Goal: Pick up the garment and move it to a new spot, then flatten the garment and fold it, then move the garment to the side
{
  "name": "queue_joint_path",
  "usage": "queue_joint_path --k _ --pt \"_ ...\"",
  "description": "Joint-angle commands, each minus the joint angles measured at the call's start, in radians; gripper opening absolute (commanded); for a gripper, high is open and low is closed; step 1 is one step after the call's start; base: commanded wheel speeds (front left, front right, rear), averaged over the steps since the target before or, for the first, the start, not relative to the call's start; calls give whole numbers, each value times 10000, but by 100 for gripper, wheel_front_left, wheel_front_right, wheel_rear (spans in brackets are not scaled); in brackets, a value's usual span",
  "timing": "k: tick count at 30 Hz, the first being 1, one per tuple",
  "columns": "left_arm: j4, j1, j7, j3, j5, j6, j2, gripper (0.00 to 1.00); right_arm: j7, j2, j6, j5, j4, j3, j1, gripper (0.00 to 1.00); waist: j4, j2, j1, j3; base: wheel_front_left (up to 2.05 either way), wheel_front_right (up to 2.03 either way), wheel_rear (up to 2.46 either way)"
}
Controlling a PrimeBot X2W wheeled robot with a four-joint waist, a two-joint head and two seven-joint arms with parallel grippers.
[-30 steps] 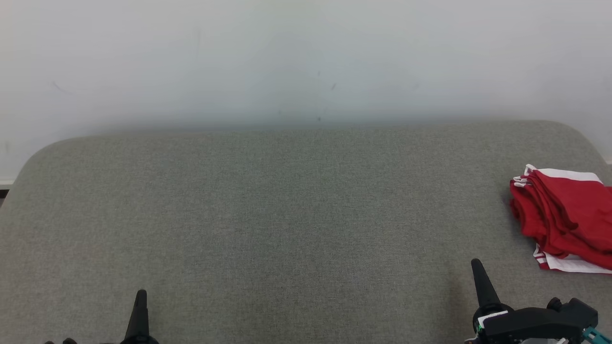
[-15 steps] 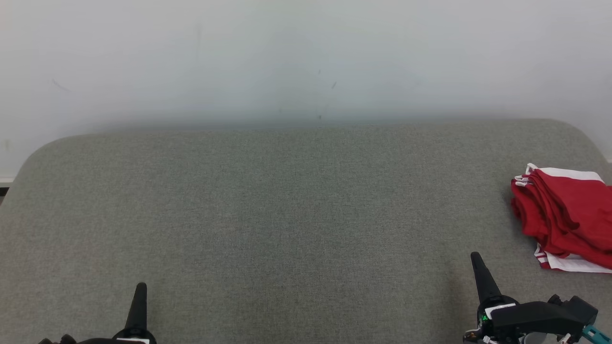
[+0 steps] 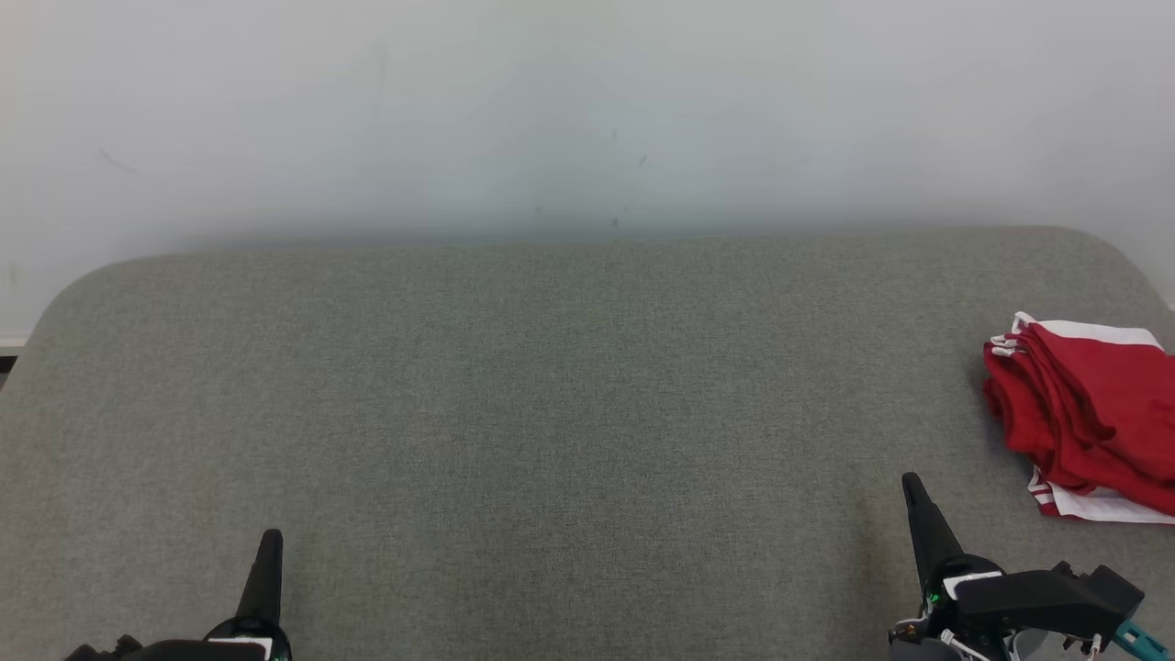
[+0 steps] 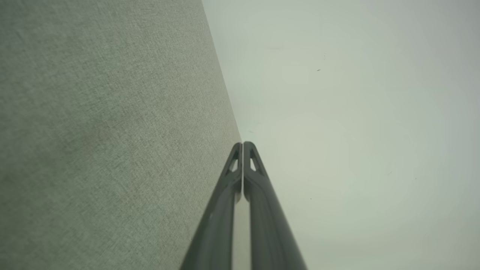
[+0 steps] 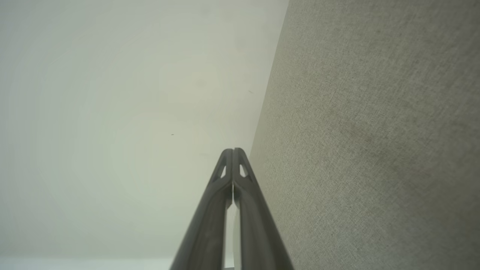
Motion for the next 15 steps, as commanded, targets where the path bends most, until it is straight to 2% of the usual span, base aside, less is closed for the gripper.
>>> queue_joint_path --k 1,15 --pt "-19 -175 47 42 -138 -39 30 0 50 17 6 191 -60 -22 -146 0 1 0 -1 2 0 0 0" --pt "9 -334 343 135 -1227 -119 31 0 271 20 7 1339 -41 -56 -290 0 17 0 -1 57 0 0 0"
